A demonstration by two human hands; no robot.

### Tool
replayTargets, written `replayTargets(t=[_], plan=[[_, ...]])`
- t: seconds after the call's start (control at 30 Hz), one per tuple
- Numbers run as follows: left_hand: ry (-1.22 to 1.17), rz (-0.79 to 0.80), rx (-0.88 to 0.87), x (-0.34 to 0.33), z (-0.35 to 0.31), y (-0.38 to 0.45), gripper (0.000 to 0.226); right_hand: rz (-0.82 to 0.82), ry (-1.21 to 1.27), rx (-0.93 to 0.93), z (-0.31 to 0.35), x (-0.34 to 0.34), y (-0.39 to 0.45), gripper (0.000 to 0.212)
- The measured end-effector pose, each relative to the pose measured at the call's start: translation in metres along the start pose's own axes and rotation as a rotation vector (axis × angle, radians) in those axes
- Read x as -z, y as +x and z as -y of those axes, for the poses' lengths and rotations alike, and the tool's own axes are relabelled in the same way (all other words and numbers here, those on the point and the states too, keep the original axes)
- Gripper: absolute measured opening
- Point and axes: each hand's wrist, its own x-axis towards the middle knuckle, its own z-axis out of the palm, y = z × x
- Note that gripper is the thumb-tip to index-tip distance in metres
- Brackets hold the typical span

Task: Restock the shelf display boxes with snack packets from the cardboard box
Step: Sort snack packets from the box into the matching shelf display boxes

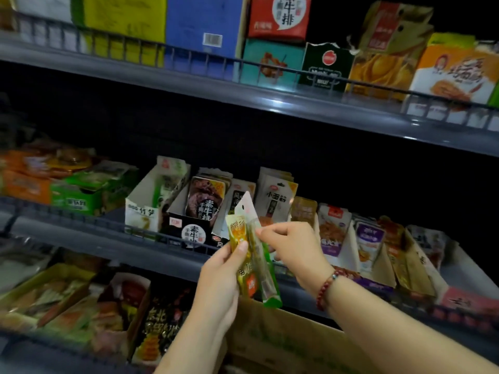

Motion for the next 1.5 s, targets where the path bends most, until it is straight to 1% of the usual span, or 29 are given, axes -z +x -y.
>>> replayTargets(t=[0.07,0.1,0.13,0.2,0.23,0.3,0.37,0.43,0.47,0.57,0.63,0.7,0.8,0.93,1.0,1.1,1.17,1.27,1.33,1.4,1.5], plan=[[-0.062,0.045,0.003,0.008,-0.005,0.006,0.027,0.051,0.008,-0.005,0.006,-0.011,0.003,0.034],[-0.097,0.067,0.010,0.012,-0.008,0.010,0.035,0.080,0.017,-0.013,0.008,-0.015,0.005,0.034],[-0.115,0.081,0.015,0.017,-0.011,0.013,0.041,0.105,0.024,-0.010,0.011,-0.019,0.007,0.029],[-0.057,0.082,-0.001,0.029,-0.017,0.021,0.038,0.147,0.013,0.024,0.015,-0.025,0.014,0.016],[-0.012,0.068,-0.015,0.034,-0.019,0.024,0.033,0.162,0.005,0.030,0.016,-0.028,0.018,0.017],[0.057,0.041,-0.037,0.047,-0.025,0.031,0.029,0.154,-0.017,0.023,0.018,-0.035,0.028,0.027],[0.119,0.033,-0.064,0.058,-0.031,0.036,0.028,0.142,-0.041,0.009,0.019,-0.043,0.039,0.044],[0.201,0.019,-0.094,0.070,-0.037,0.040,0.027,0.182,-0.015,-0.047,0.021,-0.053,0.055,0.057],[0.239,0.000,-0.110,0.076,-0.040,0.042,0.025,0.217,-0.007,-0.077,0.023,-0.058,0.063,0.056],[0.306,-0.072,-0.161,0.092,-0.050,0.049,0.018,0.329,-0.033,-0.134,0.030,-0.072,0.085,0.027],[0.308,-0.127,-0.198,0.101,-0.056,0.055,0.015,0.351,-0.029,-0.171,0.036,-0.082,0.098,0.014],[0.305,-0.210,-0.244,0.112,-0.062,0.063,0.013,0.314,-0.025,-0.188,0.046,-0.092,0.113,0.012],[0.314,-0.345,-0.304,0.130,-0.072,0.075,0.012,0.194,-0.016,-0.150,0.060,-0.112,0.140,0.014],[0.304,-0.455,-0.347,0.151,-0.085,0.091,0.011,-0.029,0.130,-0.104,0.080,-0.141,0.177,0.015],[0.306,-0.483,-0.355,0.157,-0.088,0.098,0.008,-0.104,0.177,-0.089,0.090,-0.154,0.190,0.017],[0.309,-0.481,-0.360,0.163,-0.091,0.107,0.008,-0.137,0.270,-0.063,0.099,-0.172,0.204,0.012],[0.316,-0.471,-0.362,0.163,-0.092,0.111,0.012,-0.108,0.284,-0.066,0.102,-0.182,0.209,0.009],[0.301,-0.447,-0.345,0.160,-0.091,0.116,0.013,-0.052,0.197,-0.088,0.095,-0.196,0.215,0.009],[0.277,-0.439,-0.326,0.159,-0.087,0.117,0.013,-0.022,0.033,-0.071,0.085,-0.202,0.220,0.009],[0.262,-0.429,-0.310,0.159,-0.081,0.118,0.012,0.010,-0.149,-0.045,0.075,-0.204,0.225,0.016],[0.229,-0.401,-0.301,0.158,-0.075,0.118,0.013,0.100,-0.296,-0.020,0.069,-0.204,0.224,0.023]])
